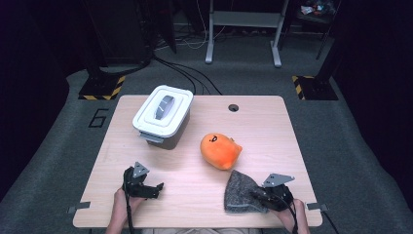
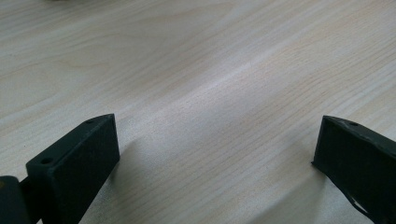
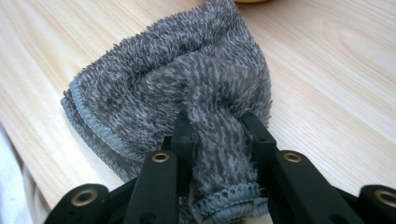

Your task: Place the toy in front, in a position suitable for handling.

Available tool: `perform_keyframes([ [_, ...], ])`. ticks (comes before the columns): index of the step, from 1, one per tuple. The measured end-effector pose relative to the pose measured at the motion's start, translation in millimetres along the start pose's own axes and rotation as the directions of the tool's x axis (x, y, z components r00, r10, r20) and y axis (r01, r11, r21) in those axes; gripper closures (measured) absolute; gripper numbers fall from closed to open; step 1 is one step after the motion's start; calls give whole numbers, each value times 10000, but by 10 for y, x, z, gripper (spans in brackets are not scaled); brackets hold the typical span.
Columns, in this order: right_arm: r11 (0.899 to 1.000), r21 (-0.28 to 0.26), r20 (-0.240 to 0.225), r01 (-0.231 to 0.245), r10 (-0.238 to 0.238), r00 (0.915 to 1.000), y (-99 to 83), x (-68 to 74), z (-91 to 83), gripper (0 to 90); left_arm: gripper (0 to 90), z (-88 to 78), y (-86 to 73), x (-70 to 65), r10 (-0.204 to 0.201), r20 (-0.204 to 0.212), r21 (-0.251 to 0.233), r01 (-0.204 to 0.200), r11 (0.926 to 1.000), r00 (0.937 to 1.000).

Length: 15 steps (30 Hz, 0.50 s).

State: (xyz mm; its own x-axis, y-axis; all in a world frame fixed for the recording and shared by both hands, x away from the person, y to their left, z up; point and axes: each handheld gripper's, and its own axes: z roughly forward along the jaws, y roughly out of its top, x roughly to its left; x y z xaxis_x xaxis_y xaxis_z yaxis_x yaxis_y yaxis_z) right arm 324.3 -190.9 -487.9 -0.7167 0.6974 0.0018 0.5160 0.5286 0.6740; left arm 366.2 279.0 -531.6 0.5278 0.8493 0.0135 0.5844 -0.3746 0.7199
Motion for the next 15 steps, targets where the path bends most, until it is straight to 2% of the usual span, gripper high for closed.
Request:
perform_keyframes([
  [9,9964,-366,681,-767,791,9945,-98,-190,-102,705,0,1,0,-1,-28,8,-19,28,10000,10000],
  [12,9931,-502,853,-1058,1098,9903,-120,-262,-128,705,0,2,0,0,-18,1,-14,18,10000,10000],
  [15,9878,-731,1163,-1375,1454,9825,-132,-321,-146,705,0,4,1,0,1,-13,-20,-1,10000,10000],
])
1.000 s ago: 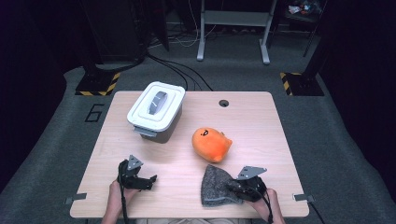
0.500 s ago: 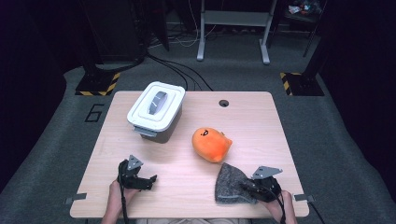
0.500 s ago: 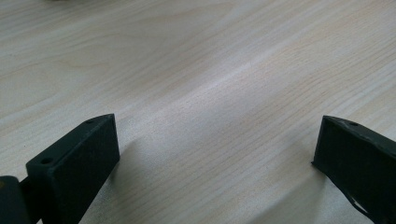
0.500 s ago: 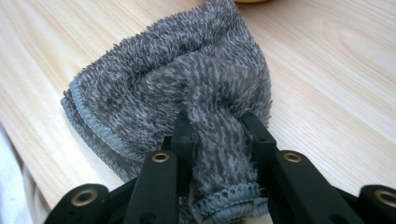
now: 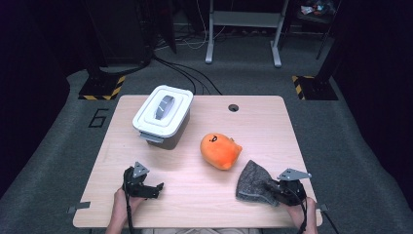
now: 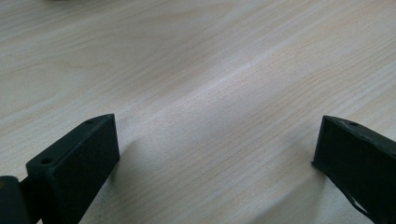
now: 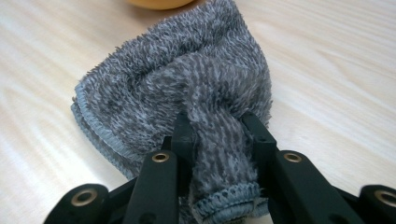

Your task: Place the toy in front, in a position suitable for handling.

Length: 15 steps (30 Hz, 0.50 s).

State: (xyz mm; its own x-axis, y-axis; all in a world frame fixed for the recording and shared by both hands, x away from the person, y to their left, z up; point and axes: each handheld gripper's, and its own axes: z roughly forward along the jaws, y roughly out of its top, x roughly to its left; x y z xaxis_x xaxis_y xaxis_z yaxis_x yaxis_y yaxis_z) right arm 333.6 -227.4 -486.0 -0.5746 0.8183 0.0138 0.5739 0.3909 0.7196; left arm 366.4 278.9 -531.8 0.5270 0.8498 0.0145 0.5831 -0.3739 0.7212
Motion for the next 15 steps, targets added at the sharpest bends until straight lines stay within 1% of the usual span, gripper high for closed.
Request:
perform_keyframes([
  [1,10000,-23,73,-8,8,10000,2,-25,-4,705,0,-1,1,2,26,-3,17,-26,10000,10000],
  [2,10000,-5,170,-96,96,9998,6,-44,-8,705,0,-1,1,3,29,-2,18,-29,10000,10000],
  [3,9997,-94,281,-213,215,9994,10,-56,-3,705,0,-1,1,3,31,0,23,-31,10000,10000],
  [5,9989,-142,376,-444,449,9983,14,-99,3,705,0,-1,1,3,28,-3,18,-28,10000,10000],
  [6,9986,-182,554,-498,507,9972,17,-117,11,705,0,1,1,1,7,3,1,-7,10000,10000],
  [7,9980,-202,628,-598,609,9962,20,-137,16,705,0,0,1,2,27,-4,16,-27,10000,10000],
  [9,9973,-231,887,-691,709,9935,29,-179,25,705,0,1,1,1,5,2,2,-5,10000,10000],
  [10,9962,-263,886,-826,846,9925,33,-198,29,704,0,0,1,1,11,6,5,-11,10000,10000],
  [12,9945,-340,1089,-993,1024,9888,41,-241,39,704,0,-1,1,3,29,-1,19,-29,10000,10000],
  [14,9930,-370,1186,-1124,1160,9861,48,-291,50,704,0,0,1,3,29,-3,18,-29,10000,10000],
  [15,9916,-398,1313,-1229,1272,9832,53,-310,59,703,0,-1,1,3,30,-3,21,-30,10000,10000],
])
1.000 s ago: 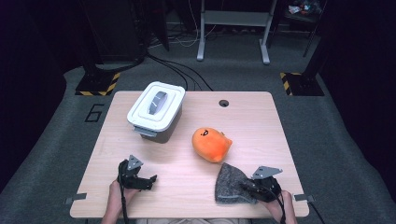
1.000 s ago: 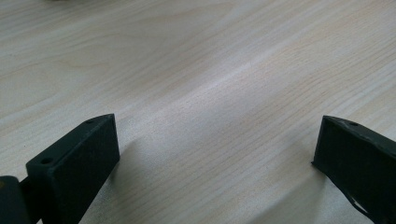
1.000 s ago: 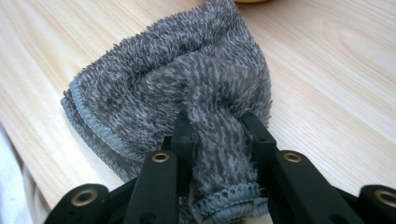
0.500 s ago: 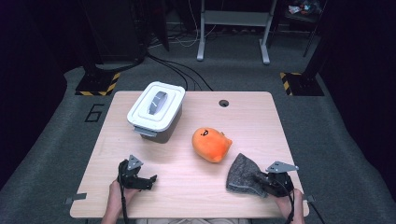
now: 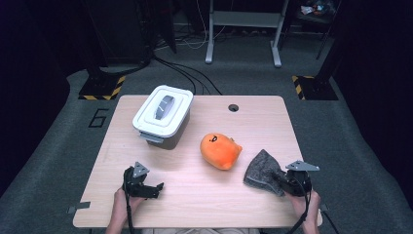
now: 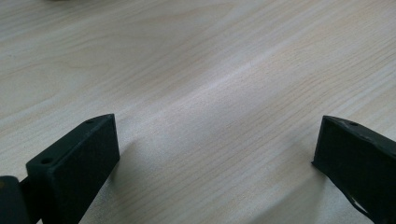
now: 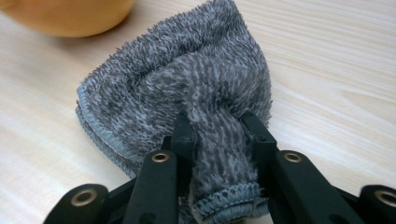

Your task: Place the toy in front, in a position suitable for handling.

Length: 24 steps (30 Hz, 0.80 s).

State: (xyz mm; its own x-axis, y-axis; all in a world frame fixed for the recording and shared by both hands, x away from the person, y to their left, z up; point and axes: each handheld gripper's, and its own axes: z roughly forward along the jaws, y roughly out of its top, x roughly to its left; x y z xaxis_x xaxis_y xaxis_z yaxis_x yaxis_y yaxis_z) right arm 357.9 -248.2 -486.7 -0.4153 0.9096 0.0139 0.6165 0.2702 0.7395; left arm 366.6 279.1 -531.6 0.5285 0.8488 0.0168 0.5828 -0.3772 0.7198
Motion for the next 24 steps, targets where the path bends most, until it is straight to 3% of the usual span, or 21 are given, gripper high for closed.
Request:
perform_keyframes([
  [16,9969,-31,1272,-792,790,9887,82,-224,136,692,0,1,0,-1,-15,11,-15,15,10000,10000],
  [24,9910,173,1470,-1327,1288,9807,58,-315,214,679,0,1,0,-1,-14,14,-15,14,10000,10000],
])
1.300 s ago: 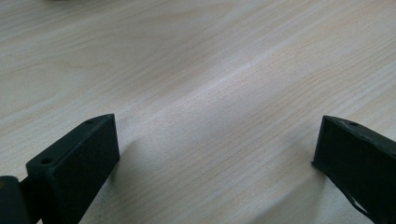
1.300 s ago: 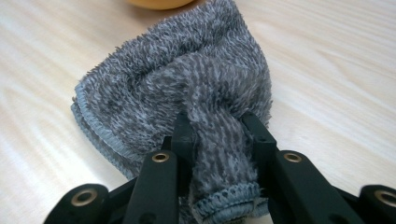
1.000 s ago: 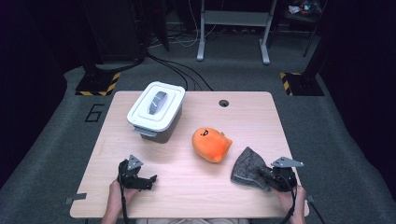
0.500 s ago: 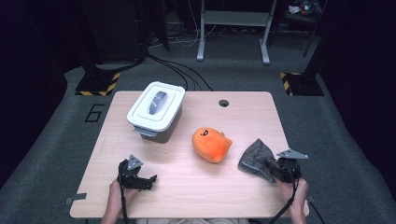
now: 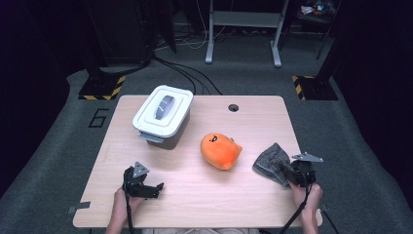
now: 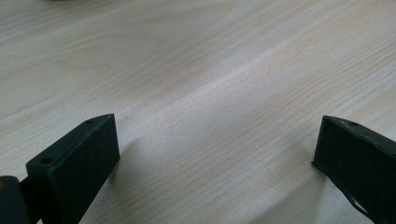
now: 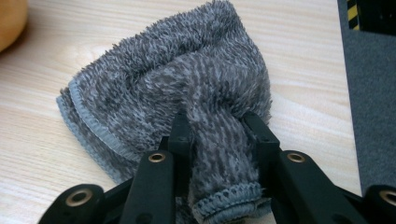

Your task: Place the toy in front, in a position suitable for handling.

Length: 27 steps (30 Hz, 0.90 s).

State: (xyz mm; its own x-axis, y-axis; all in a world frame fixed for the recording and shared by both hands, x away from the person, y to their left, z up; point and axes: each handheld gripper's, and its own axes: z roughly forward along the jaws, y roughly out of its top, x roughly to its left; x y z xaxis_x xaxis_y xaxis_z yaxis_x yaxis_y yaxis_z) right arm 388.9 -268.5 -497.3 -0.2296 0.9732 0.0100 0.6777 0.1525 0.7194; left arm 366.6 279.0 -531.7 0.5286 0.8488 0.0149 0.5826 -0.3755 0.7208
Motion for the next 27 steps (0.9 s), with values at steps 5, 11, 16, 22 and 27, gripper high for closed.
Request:
perform_keyframes([
  [5,9996,280,158,-92,87,9998,-39,-9,92,659,0,-1,0,1,18,-6,12,-18,10000,10000],
  [11,9992,362,236,-145,137,9996,-49,-15,109,552,0,0,0,0,2,1,1,-2,10000,10000],
  [16,9991,406,231,-153,144,9996,-37,-22,99,347,0,0,0,0,2,3,1,-2,10000,10000],
  [22,10000,72,121,26,-27,9999,-12,-6,15,206,0,0,0,0,-2,1,-2,2,10000,10000],
  [27,9991,-229,-145,368,-371,9992,44,67,-56,184,0,-1,0,-2,11,66,3,-11,10000,10000],
])
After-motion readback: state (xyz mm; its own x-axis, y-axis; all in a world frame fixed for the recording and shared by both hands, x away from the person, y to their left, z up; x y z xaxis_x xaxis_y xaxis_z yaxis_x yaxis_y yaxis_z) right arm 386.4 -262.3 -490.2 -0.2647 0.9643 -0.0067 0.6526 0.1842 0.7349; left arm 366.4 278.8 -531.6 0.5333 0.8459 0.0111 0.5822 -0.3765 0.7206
